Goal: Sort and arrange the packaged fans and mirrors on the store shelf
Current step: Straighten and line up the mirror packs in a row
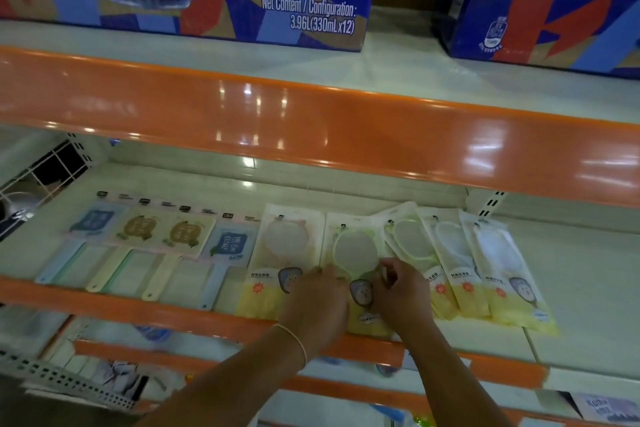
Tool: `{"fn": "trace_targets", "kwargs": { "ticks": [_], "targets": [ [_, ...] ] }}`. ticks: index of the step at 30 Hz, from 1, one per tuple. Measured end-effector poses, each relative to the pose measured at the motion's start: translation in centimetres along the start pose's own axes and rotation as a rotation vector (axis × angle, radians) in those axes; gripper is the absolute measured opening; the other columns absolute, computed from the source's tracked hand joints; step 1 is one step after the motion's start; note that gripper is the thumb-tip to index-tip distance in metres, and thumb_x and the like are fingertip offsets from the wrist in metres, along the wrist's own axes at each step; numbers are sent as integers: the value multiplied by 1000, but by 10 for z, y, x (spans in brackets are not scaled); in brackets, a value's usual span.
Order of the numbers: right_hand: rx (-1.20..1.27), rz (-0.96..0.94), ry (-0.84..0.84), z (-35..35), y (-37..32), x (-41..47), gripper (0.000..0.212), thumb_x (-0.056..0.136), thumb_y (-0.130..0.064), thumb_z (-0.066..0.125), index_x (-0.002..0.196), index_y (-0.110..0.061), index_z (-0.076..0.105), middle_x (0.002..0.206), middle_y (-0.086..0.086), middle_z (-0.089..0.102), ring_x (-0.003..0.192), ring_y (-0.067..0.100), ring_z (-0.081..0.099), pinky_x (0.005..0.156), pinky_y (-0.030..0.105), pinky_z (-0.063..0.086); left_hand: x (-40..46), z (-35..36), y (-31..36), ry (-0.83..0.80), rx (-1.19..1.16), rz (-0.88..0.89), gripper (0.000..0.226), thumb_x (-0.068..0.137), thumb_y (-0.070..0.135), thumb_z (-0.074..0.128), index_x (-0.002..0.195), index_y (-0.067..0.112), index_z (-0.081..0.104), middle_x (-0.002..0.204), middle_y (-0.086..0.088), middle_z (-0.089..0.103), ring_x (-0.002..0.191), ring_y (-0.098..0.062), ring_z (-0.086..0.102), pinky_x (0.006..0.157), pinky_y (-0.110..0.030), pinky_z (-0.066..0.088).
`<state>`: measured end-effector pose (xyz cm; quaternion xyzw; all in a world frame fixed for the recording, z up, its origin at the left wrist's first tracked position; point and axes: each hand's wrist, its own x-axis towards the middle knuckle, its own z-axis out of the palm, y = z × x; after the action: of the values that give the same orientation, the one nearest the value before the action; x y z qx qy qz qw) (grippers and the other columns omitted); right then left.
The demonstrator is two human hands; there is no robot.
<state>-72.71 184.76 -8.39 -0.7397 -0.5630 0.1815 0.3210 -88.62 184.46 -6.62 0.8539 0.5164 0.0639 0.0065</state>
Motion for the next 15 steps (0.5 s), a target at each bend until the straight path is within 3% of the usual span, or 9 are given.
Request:
{"fn": "trace_targets", "kwargs": {
  "ticks": [1, 3, 5, 8, 10, 12, 15],
  "targets": [
    [-12, -32, 16, 3, 4, 0, 17, 82, -10, 60, 93, -15, 72, 68, -4, 64, 64, 11, 57, 53, 21, 42, 1, 6, 3, 39, 24, 34, 7, 71, 22, 70, 72, 17, 65, 78, -5, 57, 71, -26, 59, 58, -34, 51],
    [-40, -66, 28, 7, 8, 0, 16, 80, -13, 58, 89, -18, 70, 67, -5, 62, 64, 15, 57, 55, 29, 46, 2, 17, 8, 124, 14, 91, 17, 68, 27, 68, 81, 16, 70, 88, -7, 62, 83, -28, 63, 70, -37, 55],
    [-65, -99, 52, 8, 11, 3, 20, 81, -21, 54, 94, -20, 69, 81, -3, 67, 78, 24, 61, 69, 33, 51, 2, 25, 13, 98, -47, 101, 37, 78, 36, 52, 103, 15, 70, 117, -14, 63, 110, -34, 61, 92, -43, 53],
    [-307, -204, 128, 4, 14, 10, 37, 80, -21, 48, 110, -15, 69, 119, 7, 66, 112, 34, 54, 94, 43, 45, 4, 33, 14, 50, -90, 143, 46, 88, 38, 45, 126, 16, 60, 149, -19, 39, 139, -40, 33, 111, -53, 32],
    [-521, -154, -15, -5, 13, 19, 46, 89, -26, 46, 134, -27, 54, 152, 6, 38, 142, 33, 24, 112, 49, 23, 6, 33, 14, -3, -123, 177, 48, 93, 37, 48, 136, 17, 51, 157, -16, 24, 146, -41, 13, 117, -55, 17],
    [-623, -63, -185, -10, 18, 28, 49, 97, -37, 34, 145, -40, 33, 162, -1, 9, 149, 28, -4, 119, 48, 1, 7, 32, 14, -59, -137, 169, 49, 96, 38, 45, 140, 17, 44, 159, -14, 17, 147, -40, 4, 119, -53, 5],
    [-663, -44, -235, -8, 26, 30, 50, 99, -43, 21, 149, -41, 24, 163, -4, 1, 149, 27, -8, 119, 50, -2, 8, 29, 15, -121, -134, 142, 48, 98, 37, 40, 142, 18, 40, 160, -11, 14, 147, -37, 3, 118, -48, -1]
  ]
}}
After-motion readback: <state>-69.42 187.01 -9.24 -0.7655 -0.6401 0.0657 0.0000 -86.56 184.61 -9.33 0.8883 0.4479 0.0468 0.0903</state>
